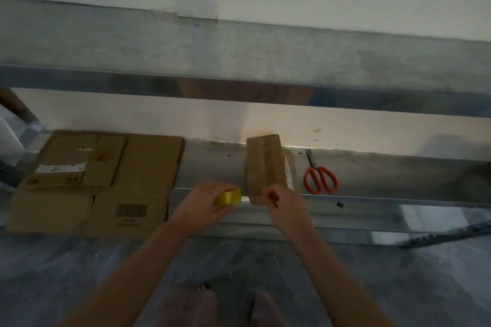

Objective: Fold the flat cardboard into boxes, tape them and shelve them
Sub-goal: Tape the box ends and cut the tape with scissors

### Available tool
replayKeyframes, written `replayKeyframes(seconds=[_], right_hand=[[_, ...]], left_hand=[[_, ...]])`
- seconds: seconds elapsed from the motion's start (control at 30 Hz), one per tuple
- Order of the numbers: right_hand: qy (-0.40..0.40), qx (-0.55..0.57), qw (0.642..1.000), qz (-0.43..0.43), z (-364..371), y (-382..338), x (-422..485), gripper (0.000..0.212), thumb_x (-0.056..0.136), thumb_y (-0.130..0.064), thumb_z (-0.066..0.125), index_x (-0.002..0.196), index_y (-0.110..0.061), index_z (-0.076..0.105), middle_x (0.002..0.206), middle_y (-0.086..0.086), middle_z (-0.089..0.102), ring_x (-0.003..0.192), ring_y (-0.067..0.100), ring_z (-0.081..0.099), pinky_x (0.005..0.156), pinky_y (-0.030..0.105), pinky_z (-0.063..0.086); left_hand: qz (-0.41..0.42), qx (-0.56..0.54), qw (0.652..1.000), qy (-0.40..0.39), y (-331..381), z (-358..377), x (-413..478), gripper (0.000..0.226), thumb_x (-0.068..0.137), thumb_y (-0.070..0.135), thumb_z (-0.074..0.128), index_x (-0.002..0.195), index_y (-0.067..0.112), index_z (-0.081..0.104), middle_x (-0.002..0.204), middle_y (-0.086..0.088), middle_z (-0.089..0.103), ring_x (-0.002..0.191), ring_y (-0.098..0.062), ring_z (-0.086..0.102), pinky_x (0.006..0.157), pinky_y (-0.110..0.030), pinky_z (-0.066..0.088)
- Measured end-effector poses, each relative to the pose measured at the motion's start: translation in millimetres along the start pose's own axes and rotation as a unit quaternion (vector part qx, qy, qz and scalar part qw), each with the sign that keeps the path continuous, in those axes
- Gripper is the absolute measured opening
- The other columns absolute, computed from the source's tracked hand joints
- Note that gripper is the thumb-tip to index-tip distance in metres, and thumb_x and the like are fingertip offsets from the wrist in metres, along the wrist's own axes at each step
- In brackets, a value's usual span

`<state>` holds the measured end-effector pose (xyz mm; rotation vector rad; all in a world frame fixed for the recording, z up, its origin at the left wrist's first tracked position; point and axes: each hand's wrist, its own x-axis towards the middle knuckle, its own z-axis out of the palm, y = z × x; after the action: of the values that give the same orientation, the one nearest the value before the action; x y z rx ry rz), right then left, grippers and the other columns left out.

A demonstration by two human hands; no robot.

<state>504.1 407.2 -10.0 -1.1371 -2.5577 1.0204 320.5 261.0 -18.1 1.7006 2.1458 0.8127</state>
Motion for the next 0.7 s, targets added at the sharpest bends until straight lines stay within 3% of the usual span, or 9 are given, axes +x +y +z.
replayKeyframes(seconds=[0.17,0.33,0.47,0.53,0.63,0.7], right_hand=[[-0.009,0.009,1.000,0.001,-27.7,22.4,7.6,0.007,0.090,-0.018,0.067,0.092,-0.024,0.069,0.088,-0.009,0.067,0.084,0.005,0.061,0.076,0.016,0.045],[-0.025,0.002,0.999,-0.029,-40.9,32.4,12.1,0.011,0.090,-0.017,0.066,0.091,-0.028,0.067,0.082,-0.017,0.061,0.075,-0.008,0.055,0.068,0.002,0.037],[-0.030,0.003,0.999,-0.012,-48.3,44.0,16.9,0.008,0.091,-0.018,0.065,0.091,-0.025,0.064,0.082,-0.014,0.061,0.076,-0.004,0.056,0.072,0.007,0.041],[-0.032,0.006,0.999,-0.004,-53.0,50.9,17.9,0.009,0.091,-0.019,0.066,0.089,-0.027,0.062,0.081,-0.015,0.061,0.076,-0.005,0.057,0.073,0.008,0.044],[-0.034,-0.004,0.999,-0.003,-55.7,54.2,17.9,0.013,0.091,-0.020,0.066,0.088,-0.030,0.060,0.078,-0.022,0.056,0.074,-0.009,0.055,0.063,0.002,0.039],[-0.039,-0.011,0.999,-0.005,-53.4,54.6,17.6,0.013,0.092,-0.018,0.065,0.090,-0.030,0.060,0.080,-0.022,0.056,0.075,-0.010,0.054,0.062,0.001,0.038]], left_hand=[[-0.076,-0.023,0.997,0.005,26.5,9.6,20.8,0.025,0.077,0.047,0.072,0.095,0.042,0.056,0.090,0.021,0.060,0.081,0.003,0.053,0.066,-0.019,0.039],[-0.077,0.105,0.991,0.007,24.7,8.4,22.3,0.031,0.076,0.048,0.074,0.101,0.032,0.066,0.099,0.013,0.062,0.091,-0.009,0.055,0.079,-0.028,0.043],[-0.121,-0.083,0.989,-0.019,28.0,2.0,16.8,0.031,0.075,0.037,0.080,0.099,0.044,0.062,0.100,0.026,0.061,0.094,0.005,0.057,0.075,-0.009,0.042],[-0.135,-0.136,0.981,-0.031,29.7,1.3,15.1,0.032,0.078,0.032,0.079,0.101,0.045,0.061,0.104,0.026,0.060,0.098,0.007,0.055,0.074,-0.008,0.044],[-0.118,-0.123,0.985,-0.036,27.4,1.6,14.3,0.034,0.078,0.026,0.080,0.099,0.045,0.060,0.102,0.026,0.059,0.096,0.015,0.053,0.075,-0.002,0.040],[-0.123,-0.086,0.988,-0.032,26.0,1.5,16.3,0.032,0.078,0.030,0.080,0.102,0.041,0.062,0.100,0.023,0.059,0.091,0.010,0.054,0.074,-0.002,0.037]])
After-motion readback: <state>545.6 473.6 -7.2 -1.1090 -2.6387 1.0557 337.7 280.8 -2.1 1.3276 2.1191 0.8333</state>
